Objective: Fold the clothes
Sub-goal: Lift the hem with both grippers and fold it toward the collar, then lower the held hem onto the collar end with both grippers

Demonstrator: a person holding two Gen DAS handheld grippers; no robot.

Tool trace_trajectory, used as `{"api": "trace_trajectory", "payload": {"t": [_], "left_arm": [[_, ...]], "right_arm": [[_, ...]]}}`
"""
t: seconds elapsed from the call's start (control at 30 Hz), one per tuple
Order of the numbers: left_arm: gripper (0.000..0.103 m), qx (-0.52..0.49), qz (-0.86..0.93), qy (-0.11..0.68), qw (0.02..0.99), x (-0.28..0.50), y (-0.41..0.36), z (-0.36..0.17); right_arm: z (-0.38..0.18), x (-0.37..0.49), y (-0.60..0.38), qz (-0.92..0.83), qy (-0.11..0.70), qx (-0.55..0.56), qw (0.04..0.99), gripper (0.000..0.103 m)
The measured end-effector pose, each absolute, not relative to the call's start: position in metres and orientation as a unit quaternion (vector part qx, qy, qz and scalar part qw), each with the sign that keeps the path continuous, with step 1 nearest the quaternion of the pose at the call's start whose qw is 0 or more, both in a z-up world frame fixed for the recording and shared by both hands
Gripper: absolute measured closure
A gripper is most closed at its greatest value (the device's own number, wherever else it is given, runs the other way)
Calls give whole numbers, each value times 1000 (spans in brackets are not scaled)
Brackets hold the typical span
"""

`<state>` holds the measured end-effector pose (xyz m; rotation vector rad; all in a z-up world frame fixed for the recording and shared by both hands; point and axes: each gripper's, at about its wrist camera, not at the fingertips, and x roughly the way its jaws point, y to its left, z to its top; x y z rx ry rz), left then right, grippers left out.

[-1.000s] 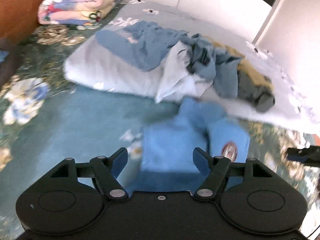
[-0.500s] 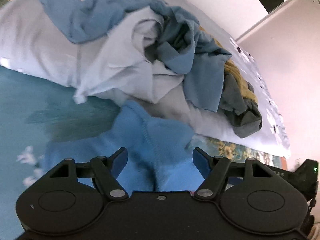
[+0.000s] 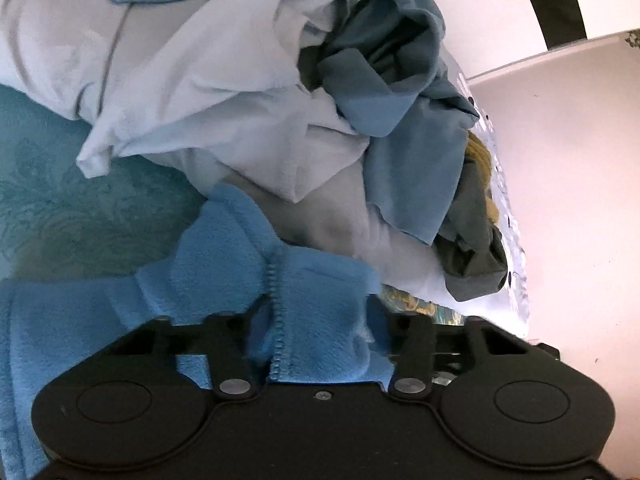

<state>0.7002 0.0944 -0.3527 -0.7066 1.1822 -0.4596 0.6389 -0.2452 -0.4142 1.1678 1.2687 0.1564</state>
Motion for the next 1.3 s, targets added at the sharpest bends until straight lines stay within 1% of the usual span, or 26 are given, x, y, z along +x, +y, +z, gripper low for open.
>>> {"api": "trace_trajectory", "payload": {"t": [0.03, 0.07, 0.1, 0.13, 0.2, 0.33, 0.57, 0.67, 0.73, 0.77, 0.8, 0.83, 0.9, 0.93, 0.97, 1.1, 1.2, 1.3], "left_arm": [[74, -318, -215, 538, 750, 700, 92, -352], [85, -310, -215, 536, 756, 700, 90, -350], [91, -300, -213, 533, 762, 701, 87, -349], [91, -289, -210, 530, 769, 701, 84, -347], [93, -273, -209, 514, 786, 700, 80, -343], [95, -231, -200, 500, 810, 697, 74, -341], [95, -229, -184, 511, 808, 699, 76, -355], [95, -235, -195, 509, 805, 698, 79, -349], [93, -233, -213, 501, 806, 697, 87, -339], [89, -225, -218, 497, 809, 696, 91, -334], [83, -213, -221, 493, 814, 696, 95, -329], [80, -199, -223, 490, 819, 696, 100, -325], [72, -179, -223, 487, 826, 699, 110, -319], [69, -175, -219, 487, 827, 702, 114, -318], [64, -173, -214, 488, 829, 705, 119, -318], [57, -166, -187, 507, 825, 720, 123, -332], [55, -157, -181, 526, 816, 732, 117, -349], [55, -167, -179, 534, 810, 741, 113, -362]], "right_arm": [[-415, 639, -246, 68, 558, 514, 648, 81], [-414, 637, -246, 68, 556, 511, 652, 82], [-413, 636, -246, 68, 554, 509, 656, 89], [-411, 634, -246, 69, 550, 506, 661, 93], [-401, 628, -247, 71, 531, 504, 678, 95], [-387, 604, -260, 56, 488, 516, 702, 97], [-407, 586, -265, 18, 501, 519, 693, 97], [-404, 586, -266, 24, 499, 521, 692, 95], [-398, 587, -268, 30, 497, 518, 696, 94], [-392, 587, -269, 33, 497, 504, 706, 93], [-385, 589, -270, 37, 497, 488, 717, 90], [-378, 590, -271, 41, 496, 471, 728, 88], [-367, 596, -271, 48, 494, 445, 745, 72], [-364, 602, -270, 54, 493, 437, 750, 68], [-360, 608, -268, 60, 493, 429, 754, 64], [-362, 641, -245, 87, 519, 408, 746, 64], [-374, 662, -226, 91, 546, 402, 729, 63], [-382, 675, -211, 88, 553, 405, 723, 63]]}}
